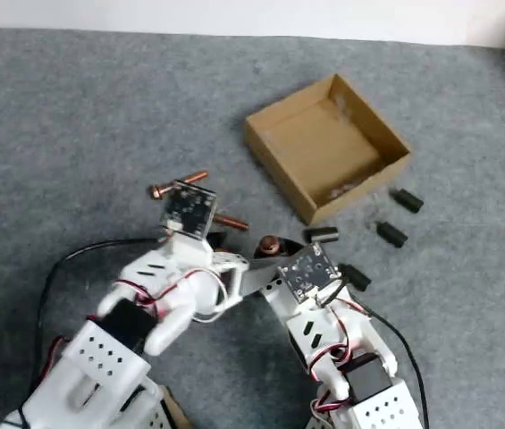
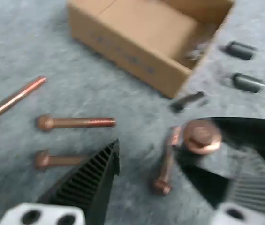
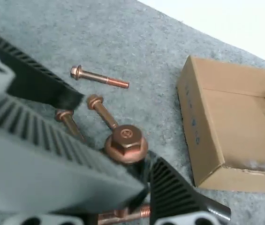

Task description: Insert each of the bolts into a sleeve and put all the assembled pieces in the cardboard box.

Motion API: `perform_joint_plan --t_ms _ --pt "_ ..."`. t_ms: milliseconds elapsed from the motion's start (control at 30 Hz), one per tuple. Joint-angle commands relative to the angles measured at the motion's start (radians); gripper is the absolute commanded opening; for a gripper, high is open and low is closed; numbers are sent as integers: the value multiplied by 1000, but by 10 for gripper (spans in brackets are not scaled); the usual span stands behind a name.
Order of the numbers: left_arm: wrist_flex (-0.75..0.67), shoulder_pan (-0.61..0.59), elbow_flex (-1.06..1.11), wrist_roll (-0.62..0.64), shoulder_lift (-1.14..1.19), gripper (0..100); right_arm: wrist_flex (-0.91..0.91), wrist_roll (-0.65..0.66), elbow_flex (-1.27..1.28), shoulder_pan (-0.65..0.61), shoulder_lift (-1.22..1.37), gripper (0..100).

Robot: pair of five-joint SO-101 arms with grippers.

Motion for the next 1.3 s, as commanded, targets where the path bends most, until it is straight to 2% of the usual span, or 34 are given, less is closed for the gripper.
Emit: perform_joint_plan --t_ms 0,200,300,367,533,867,1000,1133,1267 --pt "133 -54 4 -9 1 457 -8 -12 -68 88 -8 6" --pt "140 -364 15 -12 1 457 176 52 -226 130 59 6" --pt "133 -526 22 -15 1 457 176 49 -331 134 206 6" --pt "133 -568 31 -15 1 457 151 49 -427 143 318 6" --pt "133 -579 76 -15 1 457 65 57 -656 191 633 6" --pt "133 -581 91 -17 1 457 -107 230 -944 197 1211 6" --pt "132 -579 105 -17 1 457 -119 304 -1066 243 1403 6" --pt "109 -578 108 -18 7 457 -120 310 -1205 308 1573 6" --pt "98 -578 110 -18 8 457 -120 310 -1311 318 1701 9"
